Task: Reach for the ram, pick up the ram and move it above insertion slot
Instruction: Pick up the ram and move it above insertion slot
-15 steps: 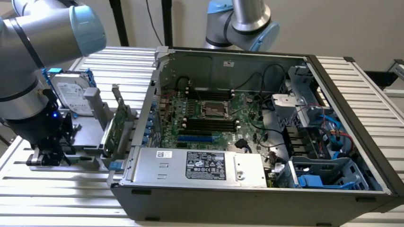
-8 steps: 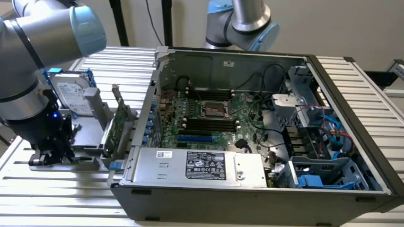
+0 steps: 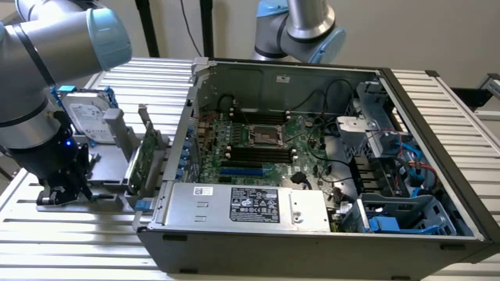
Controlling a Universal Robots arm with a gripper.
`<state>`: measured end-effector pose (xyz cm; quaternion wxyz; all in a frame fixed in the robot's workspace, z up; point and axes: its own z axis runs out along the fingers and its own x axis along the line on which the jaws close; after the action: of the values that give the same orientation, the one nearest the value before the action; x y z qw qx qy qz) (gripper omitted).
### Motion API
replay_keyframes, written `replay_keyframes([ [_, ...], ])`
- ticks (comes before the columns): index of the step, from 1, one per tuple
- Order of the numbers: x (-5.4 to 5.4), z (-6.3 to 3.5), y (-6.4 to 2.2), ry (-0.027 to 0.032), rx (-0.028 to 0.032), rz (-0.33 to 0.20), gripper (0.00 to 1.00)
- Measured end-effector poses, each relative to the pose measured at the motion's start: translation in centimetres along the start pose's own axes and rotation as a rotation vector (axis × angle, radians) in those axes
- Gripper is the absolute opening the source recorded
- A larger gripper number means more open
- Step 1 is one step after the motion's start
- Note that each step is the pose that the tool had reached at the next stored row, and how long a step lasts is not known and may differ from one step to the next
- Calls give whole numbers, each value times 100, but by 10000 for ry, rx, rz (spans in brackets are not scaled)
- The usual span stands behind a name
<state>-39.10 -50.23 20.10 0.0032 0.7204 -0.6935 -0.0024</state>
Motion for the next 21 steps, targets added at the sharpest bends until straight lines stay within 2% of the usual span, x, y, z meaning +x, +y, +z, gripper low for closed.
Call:
replay_keyframes([
  [12,0,-14,0,-4,2,116,12],
  [17,0,-126,0,-2,-10,168,12],
  [21,0,-291,0,-2,-17,192,12],
])
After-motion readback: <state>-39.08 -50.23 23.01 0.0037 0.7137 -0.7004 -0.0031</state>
